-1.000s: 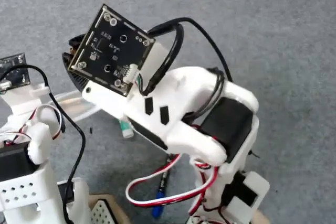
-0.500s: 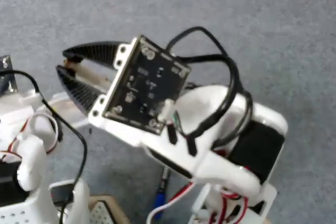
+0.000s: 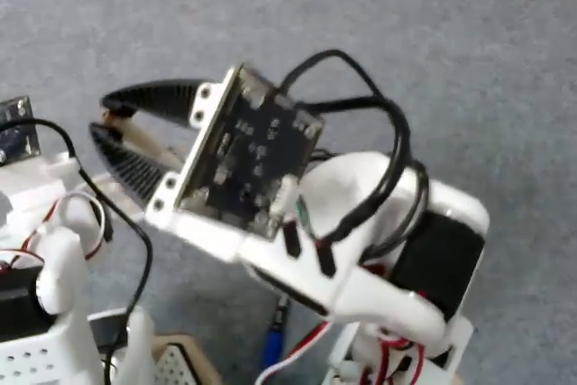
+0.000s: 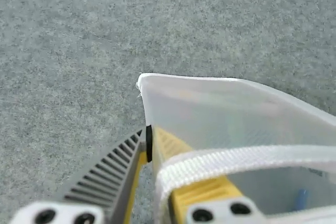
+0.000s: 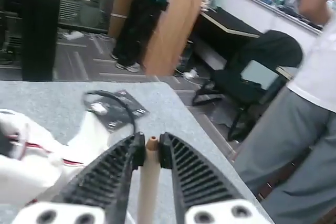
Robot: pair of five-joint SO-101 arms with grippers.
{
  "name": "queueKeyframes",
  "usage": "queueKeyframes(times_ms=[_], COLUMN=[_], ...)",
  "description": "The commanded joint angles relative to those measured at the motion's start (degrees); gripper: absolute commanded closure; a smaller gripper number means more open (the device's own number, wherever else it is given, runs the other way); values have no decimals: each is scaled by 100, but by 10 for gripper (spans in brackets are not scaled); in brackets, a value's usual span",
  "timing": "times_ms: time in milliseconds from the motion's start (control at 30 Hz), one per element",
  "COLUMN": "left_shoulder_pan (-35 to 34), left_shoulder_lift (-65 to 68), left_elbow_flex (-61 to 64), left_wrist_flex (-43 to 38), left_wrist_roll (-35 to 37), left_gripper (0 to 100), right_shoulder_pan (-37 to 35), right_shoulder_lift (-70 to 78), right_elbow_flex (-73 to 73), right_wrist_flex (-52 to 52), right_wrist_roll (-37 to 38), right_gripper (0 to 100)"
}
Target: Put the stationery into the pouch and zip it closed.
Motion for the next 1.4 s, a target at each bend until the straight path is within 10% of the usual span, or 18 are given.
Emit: queueKeyframes(times_ms=[0,1367], left_shoulder_pan=[84,57], left_shoulder_lift=[-62,-114], left_elbow_flex=[101,101], left_wrist_flex=[-316,-308], left_wrist_roll=[18,18], left_gripper=[971,971], right_shoulder_pan=[-290,686], right_shoulder_lift=[-92,479], right_elbow_flex=[-119,180], right_wrist_flex=[-132,870], right_wrist_roll=[-44,0], right_gripper=[986,986])
